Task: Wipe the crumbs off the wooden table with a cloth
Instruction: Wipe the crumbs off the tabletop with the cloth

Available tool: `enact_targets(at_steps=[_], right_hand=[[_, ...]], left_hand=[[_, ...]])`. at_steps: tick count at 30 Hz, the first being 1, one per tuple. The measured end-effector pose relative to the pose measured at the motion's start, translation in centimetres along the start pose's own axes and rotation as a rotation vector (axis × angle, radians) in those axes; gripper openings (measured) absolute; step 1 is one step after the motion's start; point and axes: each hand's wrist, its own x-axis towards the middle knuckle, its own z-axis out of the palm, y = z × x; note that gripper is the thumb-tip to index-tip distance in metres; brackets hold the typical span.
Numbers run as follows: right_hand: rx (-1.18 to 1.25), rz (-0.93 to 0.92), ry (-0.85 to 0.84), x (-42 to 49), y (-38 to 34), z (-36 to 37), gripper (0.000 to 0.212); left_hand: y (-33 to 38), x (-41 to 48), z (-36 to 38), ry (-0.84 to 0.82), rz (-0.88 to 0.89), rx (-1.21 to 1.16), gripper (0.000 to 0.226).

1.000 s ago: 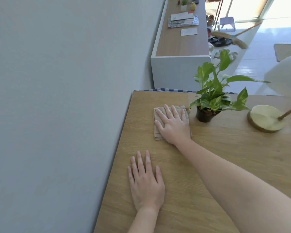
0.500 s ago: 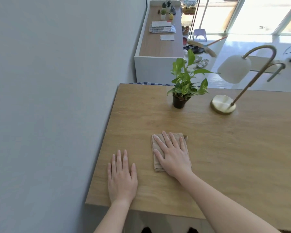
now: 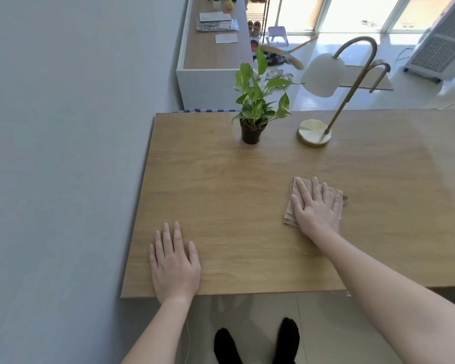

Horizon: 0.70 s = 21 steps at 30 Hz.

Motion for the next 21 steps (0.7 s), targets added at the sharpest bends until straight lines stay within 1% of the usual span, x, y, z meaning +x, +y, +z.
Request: enact_targets(at_steps=[1, 2, 4, 6, 9, 15, 21], right_hand=[[0.014, 0.01, 0.008, 0.0, -1.4, 0.4, 0.063], [0.014, -0.019, 0.015, -0.4, -2.6, 0.8, 0.062], [0.001, -0.13, 0.014, -1.8, -3.9, 1.5, 0.061], [-0.011, -0.221, 0.004, -3.7, -4.1, 2.3, 0.06], [-0.015, -0.288, -0.001, -6.9, -3.9, 3.0, 0.06], [-0.028, -0.345, -0.026, -11.1, -2.6, 3.6, 0.059], [-0.032, -0.357, -0.035, -11.6, -2.4, 3.7, 0.059]], left_hand=[[0.0, -0.1, 0.0, 0.001, 0.002, 0.003, 0.067], [0.0, -0.1, 0.0, 0.003, 0.002, 0.003, 0.067], [0.0, -0.1, 0.0, 0.001, 0.001, 0.009, 0.067], [0.0, -0.1, 0.0, 0.0, -0.002, 0.019, 0.067], [0.0, -0.2, -0.1, -0.006, 0.004, 0.013, 0.068], [-0.1, -0.1, -0.1, -0.018, 0.011, 0.008, 0.068], [-0.1, -0.2, -0.2, -0.023, 0.022, 0.006, 0.069]])
